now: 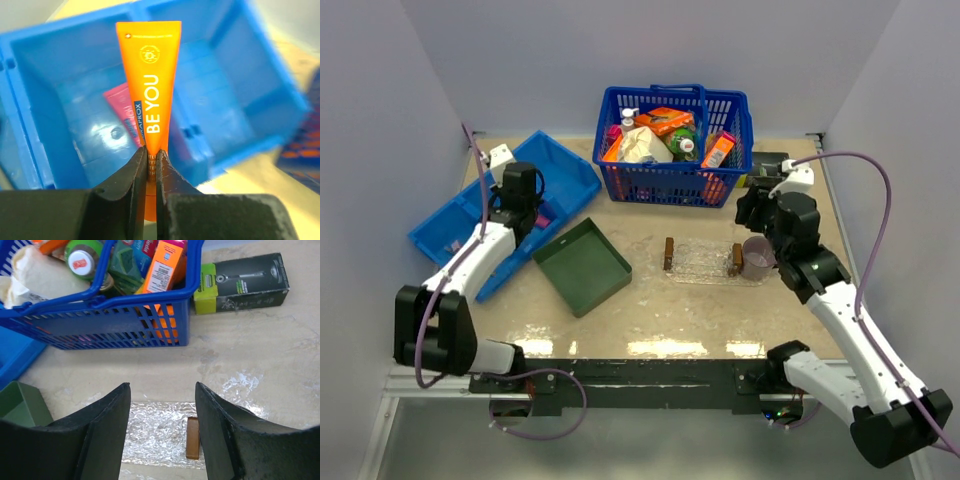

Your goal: Prepare toiletry sets of a toothbrush and toothpaste on the tray

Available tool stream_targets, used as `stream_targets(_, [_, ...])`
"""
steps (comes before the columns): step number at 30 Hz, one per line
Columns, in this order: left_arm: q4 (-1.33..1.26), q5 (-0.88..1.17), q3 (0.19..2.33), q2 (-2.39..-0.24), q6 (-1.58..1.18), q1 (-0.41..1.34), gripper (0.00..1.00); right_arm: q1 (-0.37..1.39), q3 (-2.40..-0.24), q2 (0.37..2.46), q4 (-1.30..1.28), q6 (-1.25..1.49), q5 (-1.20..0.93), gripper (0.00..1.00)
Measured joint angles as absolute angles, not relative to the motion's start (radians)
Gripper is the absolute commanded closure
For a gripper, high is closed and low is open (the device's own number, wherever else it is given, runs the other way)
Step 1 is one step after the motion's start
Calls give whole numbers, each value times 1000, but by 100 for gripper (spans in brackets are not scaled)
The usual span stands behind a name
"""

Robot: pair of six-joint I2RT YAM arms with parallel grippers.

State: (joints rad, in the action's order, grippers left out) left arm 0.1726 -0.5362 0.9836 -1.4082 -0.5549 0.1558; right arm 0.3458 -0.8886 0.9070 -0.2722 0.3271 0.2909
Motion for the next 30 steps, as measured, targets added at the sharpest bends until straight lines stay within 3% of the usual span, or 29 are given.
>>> stream_targets(6, [117,-518,903,-1233,-431,205,100,347,-932,902,-251,321,181,45])
stream_targets(10, [86,-451,841,-1130,-351,207,100,368,-970,939,-242,320,115,39])
stream_targets(17, [-60,-103,738,-962,-183,258,100,533,-1071,1074,-223,322,70,38])
stream_targets(30, [-208,166,720,-975,-60,555,100,578,-1281,1336,-182,476,-105,33])
